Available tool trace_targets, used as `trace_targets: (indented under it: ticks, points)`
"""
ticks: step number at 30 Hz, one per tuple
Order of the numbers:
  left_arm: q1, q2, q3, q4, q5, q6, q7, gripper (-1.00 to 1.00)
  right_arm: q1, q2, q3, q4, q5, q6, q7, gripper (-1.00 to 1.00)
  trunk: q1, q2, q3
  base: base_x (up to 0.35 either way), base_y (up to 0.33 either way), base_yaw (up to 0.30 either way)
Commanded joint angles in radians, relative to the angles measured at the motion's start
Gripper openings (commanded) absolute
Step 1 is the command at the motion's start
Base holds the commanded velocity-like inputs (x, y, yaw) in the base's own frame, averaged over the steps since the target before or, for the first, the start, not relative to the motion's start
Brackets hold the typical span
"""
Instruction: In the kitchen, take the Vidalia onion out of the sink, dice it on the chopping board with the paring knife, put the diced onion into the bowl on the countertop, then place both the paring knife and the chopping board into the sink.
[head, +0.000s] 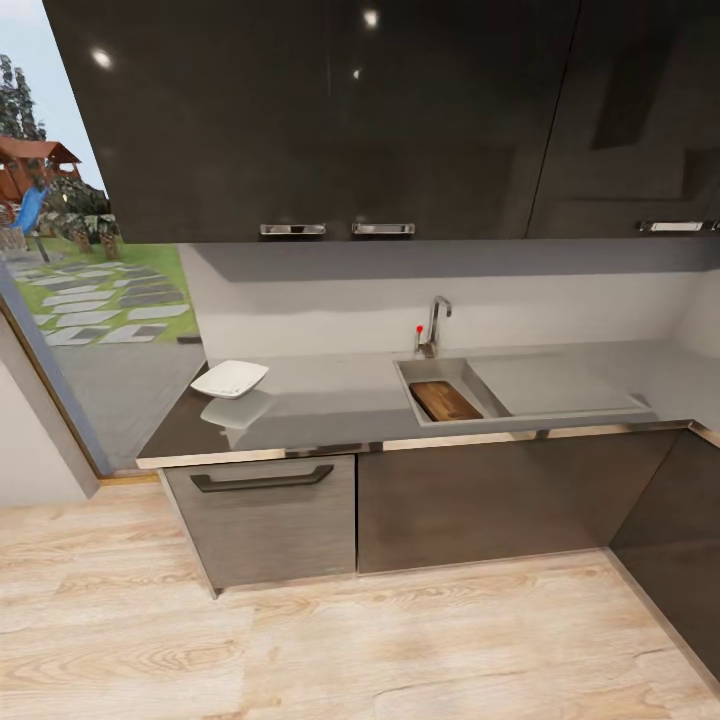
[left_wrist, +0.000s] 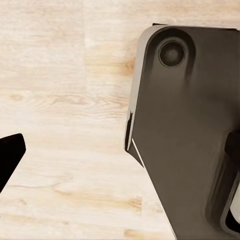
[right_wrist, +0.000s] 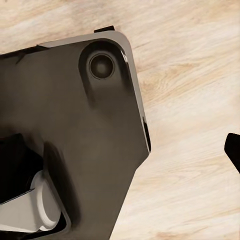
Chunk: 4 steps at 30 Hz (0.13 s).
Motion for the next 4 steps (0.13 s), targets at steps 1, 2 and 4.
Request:
trace_targets:
  ticks: [1, 2, 4]
  points:
    - [-0.002, 0.0, 0.006, 0.004, 0.004, -0.007, -0.002, 1.0, -0.001, 0.0, -0.001, 0.001, -0.01, -0.004, 0.001, 1.0, 0.001, -0.002, -0.002, 0.0, 0.0, 0.0]
    - [-0.002, 0.0, 0.006, 0.003, 0.003, -0.008, -0.002, 1.0, -0.001, 0.0, -0.001, 0.001, -0.011, -0.004, 0.001, 1.0, 0.001, -0.002, -0.002, 0.0, 0.0, 0.0]
    - [-0.002, 0.0, 0.006, 0.002, 0.002, -0.008, -0.002, 1.0, -0.001, 0.0, -0.001, 0.001, -0.01, -0.004, 0.001, 1.0, 0.001, -0.002, -0.002, 0.0, 0.0, 0.0]
